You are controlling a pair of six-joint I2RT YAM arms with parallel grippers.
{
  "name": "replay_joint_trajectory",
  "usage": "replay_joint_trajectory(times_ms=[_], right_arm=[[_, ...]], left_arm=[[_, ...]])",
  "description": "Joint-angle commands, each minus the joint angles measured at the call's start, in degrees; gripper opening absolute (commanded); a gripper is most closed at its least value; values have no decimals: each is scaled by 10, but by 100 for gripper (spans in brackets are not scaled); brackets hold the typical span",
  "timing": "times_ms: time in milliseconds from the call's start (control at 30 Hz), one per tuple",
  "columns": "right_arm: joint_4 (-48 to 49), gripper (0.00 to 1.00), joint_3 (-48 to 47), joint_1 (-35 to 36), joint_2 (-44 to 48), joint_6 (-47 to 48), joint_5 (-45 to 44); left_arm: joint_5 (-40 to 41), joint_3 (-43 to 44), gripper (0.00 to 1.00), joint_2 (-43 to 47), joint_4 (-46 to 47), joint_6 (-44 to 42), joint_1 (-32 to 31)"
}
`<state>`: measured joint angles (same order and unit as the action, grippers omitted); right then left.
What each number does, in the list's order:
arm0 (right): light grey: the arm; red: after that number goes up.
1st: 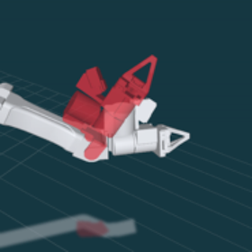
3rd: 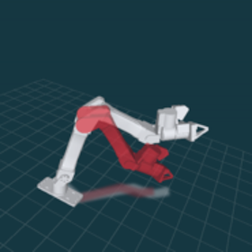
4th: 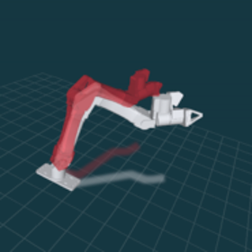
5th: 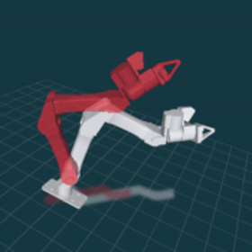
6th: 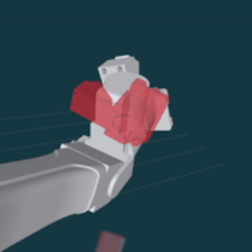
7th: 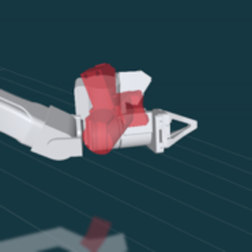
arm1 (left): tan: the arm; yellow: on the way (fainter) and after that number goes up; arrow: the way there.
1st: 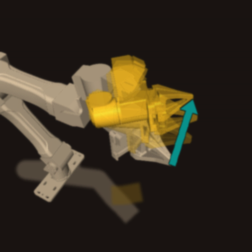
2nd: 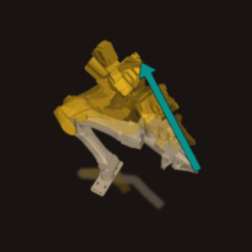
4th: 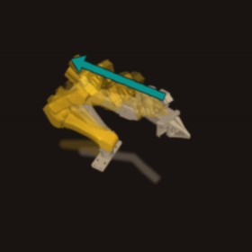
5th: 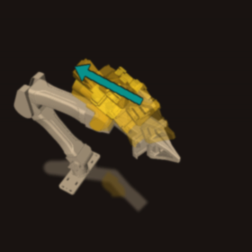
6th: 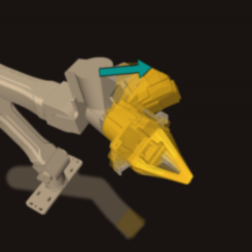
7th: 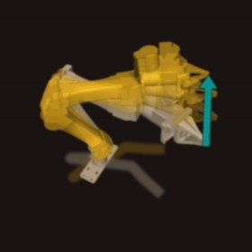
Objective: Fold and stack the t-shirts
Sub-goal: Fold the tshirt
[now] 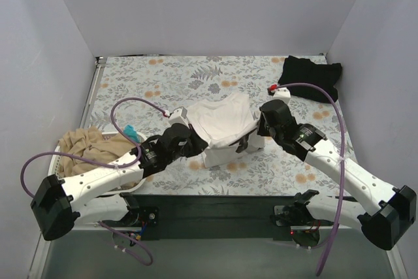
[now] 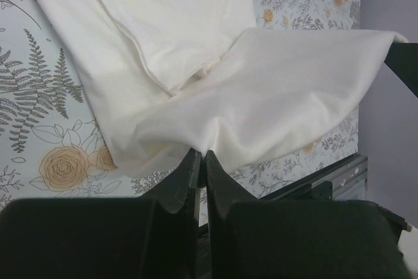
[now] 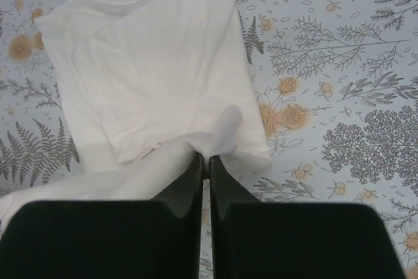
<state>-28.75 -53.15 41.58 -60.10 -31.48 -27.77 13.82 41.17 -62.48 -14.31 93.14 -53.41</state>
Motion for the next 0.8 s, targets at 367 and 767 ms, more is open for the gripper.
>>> replay_joint_trajectory(times_ms=[367, 767], right_arm=[[99, 1, -67, -81, -107, 70, 77], [123, 1, -121, -120, -196, 96, 112]], left_arm=[[-160, -28, 0, -68, 118, -11, 145], [-211, -21, 0, -126, 170, -17, 225]])
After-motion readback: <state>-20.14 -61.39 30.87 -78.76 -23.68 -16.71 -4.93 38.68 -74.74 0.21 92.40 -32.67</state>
